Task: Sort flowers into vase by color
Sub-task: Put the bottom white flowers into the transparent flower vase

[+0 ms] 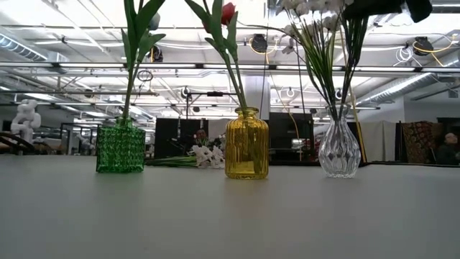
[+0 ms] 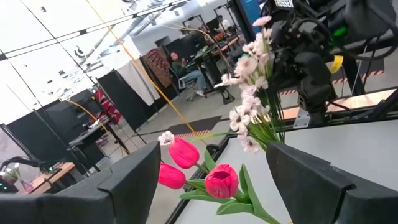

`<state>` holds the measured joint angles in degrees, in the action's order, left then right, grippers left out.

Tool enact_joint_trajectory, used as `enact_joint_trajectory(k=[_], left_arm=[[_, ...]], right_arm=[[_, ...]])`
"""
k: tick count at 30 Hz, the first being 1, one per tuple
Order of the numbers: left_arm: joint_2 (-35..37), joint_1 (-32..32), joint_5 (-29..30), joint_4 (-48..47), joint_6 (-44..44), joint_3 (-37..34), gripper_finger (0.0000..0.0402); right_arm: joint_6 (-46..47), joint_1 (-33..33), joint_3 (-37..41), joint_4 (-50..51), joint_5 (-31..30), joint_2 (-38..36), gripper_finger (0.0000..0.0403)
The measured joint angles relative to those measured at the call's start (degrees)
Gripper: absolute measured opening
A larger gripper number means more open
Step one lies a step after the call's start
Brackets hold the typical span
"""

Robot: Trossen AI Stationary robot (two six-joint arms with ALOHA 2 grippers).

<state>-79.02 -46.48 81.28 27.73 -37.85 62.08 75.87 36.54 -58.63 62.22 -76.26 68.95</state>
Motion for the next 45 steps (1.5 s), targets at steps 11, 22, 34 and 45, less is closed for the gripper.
enact_joint_trajectory(k=[11,22,34,45], left_arm=[[4.96,-0.07,-1.41,0.08,-0.02,-0.04,0.0283],[8.37,-0.15,-2.01,-3.83,0.02,-0.04,0.0237],[8.37,0.02,-2.43,-4.74,-0.02,-0.04,0.0230],[8.91,1.64,-4.33,-4.93,-0.47,-0.04,0.0230]], right_arm=[[-2.59,-2.75,0.00,0.73,11.58,-2.40,0.0194],[-13.40,-1.66,0.00,-4.42,21.83,-10.80,0.0268],[-15.48,-3.00,0.00,-4.80,20.68,-8.32,0.0014],[-14.60,-6.15,0.00,-4.96,23.38,-4.34,0.0026]])
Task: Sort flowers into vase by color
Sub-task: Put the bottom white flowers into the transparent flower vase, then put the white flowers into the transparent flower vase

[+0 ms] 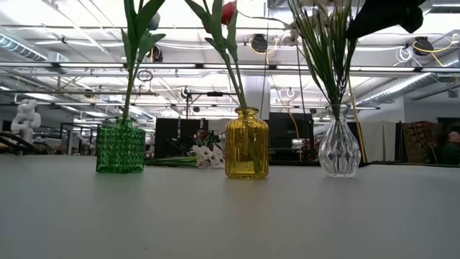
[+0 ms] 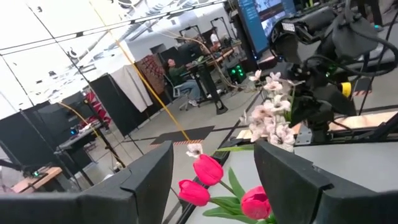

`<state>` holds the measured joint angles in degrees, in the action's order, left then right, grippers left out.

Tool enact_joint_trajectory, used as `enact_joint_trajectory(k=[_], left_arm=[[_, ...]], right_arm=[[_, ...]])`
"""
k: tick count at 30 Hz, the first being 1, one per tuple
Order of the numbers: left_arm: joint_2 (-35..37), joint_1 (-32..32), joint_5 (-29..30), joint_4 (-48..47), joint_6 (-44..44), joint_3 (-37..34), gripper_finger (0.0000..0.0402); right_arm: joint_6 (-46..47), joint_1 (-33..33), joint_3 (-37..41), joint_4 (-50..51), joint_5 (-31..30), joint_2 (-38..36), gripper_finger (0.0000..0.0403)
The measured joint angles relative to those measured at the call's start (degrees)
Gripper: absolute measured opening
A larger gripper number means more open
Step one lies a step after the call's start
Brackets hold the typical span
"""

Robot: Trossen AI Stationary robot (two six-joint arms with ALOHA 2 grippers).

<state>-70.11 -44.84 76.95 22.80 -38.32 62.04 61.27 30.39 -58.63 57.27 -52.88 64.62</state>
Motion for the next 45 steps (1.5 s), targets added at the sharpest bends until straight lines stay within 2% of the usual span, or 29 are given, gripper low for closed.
enact_joint_trajectory(k=[5,12,16,18,19,21,22,26,30,37,40,45], left_arm=[[2.87,0.22,-0.02,-3.07,0.09,0.00,0.0230],[9.40,1.61,-0.02,-8.06,0.57,0.02,0.0230],[14.16,3.38,-0.63,-16.95,5.44,0.02,0.0230],[16.85,4.76,-4.05,-25.03,11.77,0.04,0.0230],[18.25,5.67,-7.55,-29.74,15.25,0.04,0.0230],[20.48,8.05,-15.67,-38.23,21.49,0.04,0.0230],[21.16,9.35,-16.99,-41.04,23.62,0.04,0.0230],[22.42,12.68,-13.29,-48.10,26.42,0.04,0.0230],[22.02,14.80,-11.15,-48.84,30.88,0.04,0.0230],[22.37,23.02,-10.71,-47.13,22.83,0.04,0.0230],[23.58,28.10,-15.06,-46.27,19.63,0.04,0.0230],[25.32,38.66,-27.68,-41.96,16.95,0.04,0.0230]], right_arm=[[0.78,0.05,0.00,0.22,1.29,-1.49,0.0067],[0.49,0.46,0.00,2.45,6.38,-5.49,0.0194],[0.63,2.80,0.00,3.64,6.80,-8.32,0.0254],[1.08,4.37,0.00,4.01,6.80,-9.87,0.0275],[1.10,5.24,0.00,3.99,6.78,-10.54,0.0283],[1.16,7.01,0.00,3.96,6.78,-11.51,0.0293],[1.19,7.88,0.00,3.89,6.79,-11.88,0.0296],[-0.22,11.02,0.00,1.01,4.42,-13.44,0.0298],[-6.41,12.78,0.00,-5.30,-0.38,-15.13,0.0298],[-16.41,12.85,-3.02,-9.15,-7.47,-17.76,0.0297],[-22.92,12.85,-6.62,-9.70,-8.79,-17.70,0.0297],[-35.22,12.85,-11.61,-15.73,-8.72,-17.62,0.0297]])
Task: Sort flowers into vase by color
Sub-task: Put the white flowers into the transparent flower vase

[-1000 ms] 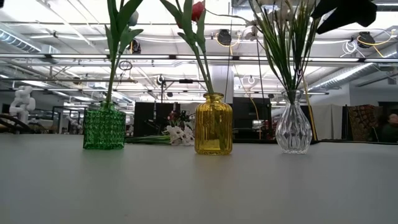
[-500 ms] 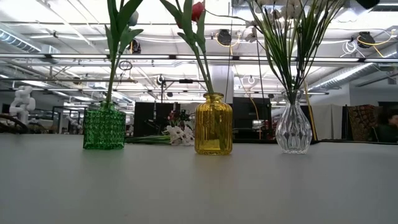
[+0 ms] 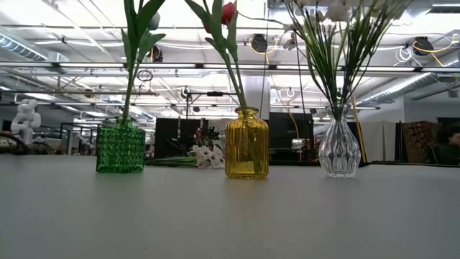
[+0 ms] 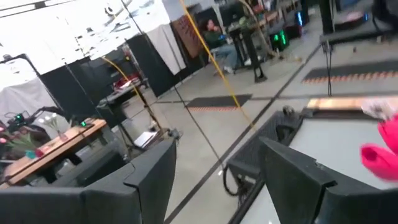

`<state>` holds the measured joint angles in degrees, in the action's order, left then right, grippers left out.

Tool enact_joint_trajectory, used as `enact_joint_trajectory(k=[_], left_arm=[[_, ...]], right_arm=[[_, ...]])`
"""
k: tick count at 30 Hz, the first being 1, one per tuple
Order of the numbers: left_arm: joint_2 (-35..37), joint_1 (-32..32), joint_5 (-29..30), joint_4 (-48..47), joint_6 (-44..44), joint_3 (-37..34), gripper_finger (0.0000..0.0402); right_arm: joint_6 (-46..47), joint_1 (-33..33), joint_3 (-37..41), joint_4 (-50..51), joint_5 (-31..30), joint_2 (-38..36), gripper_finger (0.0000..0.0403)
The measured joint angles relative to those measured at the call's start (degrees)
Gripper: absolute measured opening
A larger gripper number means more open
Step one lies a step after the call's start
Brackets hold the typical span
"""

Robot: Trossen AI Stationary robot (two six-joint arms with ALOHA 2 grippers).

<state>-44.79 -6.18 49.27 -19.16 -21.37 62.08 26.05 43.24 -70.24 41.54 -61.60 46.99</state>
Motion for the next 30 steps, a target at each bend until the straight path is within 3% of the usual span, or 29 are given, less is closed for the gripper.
enact_joint_trajectory(k=[6,18,24,27,30], left_arm=[[-0.19,15.83,-10.09,0.23,0.94,0.00,0.0230],[-9.81,48.67,-44.04,-2.83,11.51,0.00,0.0230],[-17.04,60.56,-69.14,-3.10,12.05,0.00,0.0230],[-21.62,64.59,-77.76,-2.56,12.09,0.00,0.0223],[-25.94,67.58,-82.35,-2.59,12.07,0.00,0.0197]], right_arm=[[-7.30,0.00,-0.70,-2.68,0.04,0.39,0.0297],[-2.93,0.00,-0.63,2.93,0.11,7.34,0.0297],[-1.80,0.00,-0.63,2.84,0.11,9.61,0.0297],[-1.82,0.00,-0.63,2.84,-0.01,10.44,0.0297],[-1.86,0.00,-0.63,2.85,-0.04,11.28,0.0297]])
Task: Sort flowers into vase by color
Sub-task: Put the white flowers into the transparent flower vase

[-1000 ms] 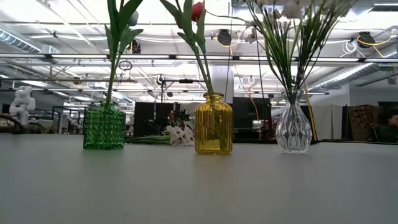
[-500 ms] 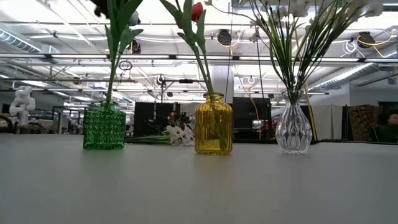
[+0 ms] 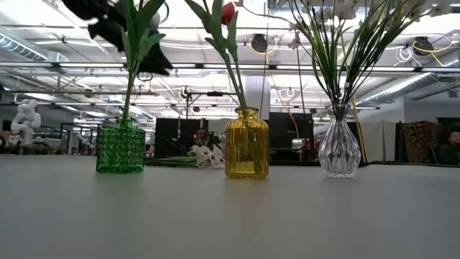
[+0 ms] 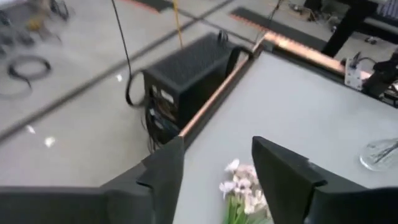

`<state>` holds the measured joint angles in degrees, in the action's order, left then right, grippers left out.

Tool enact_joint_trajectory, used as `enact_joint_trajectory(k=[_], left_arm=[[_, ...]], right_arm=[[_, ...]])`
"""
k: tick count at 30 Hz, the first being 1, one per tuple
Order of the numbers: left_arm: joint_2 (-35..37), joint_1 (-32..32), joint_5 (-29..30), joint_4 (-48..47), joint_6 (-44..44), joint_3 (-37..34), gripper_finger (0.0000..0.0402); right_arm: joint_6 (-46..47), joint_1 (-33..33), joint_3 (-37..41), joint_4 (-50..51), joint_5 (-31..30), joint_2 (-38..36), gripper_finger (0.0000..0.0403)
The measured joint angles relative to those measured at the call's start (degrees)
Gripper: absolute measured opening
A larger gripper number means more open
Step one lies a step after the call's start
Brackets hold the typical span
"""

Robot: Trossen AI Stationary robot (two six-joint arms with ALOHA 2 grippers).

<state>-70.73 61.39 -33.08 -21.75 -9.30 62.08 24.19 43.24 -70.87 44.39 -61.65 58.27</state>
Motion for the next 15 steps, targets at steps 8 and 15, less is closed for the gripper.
enact_joint_trajectory(k=[8,15], left_arm=[[-9.87,1.26,-4.63,-1.06,-1.72,0.00,0.0133],[-16.13,0.42,-7.65,-4.72,-9.18,0.00,0.0127]], right_arm=[[-0.97,0.00,0.02,0.06,-0.33,1.93,0.0297],[-1.03,0.00,0.02,0.06,-0.37,1.98,0.0297]])
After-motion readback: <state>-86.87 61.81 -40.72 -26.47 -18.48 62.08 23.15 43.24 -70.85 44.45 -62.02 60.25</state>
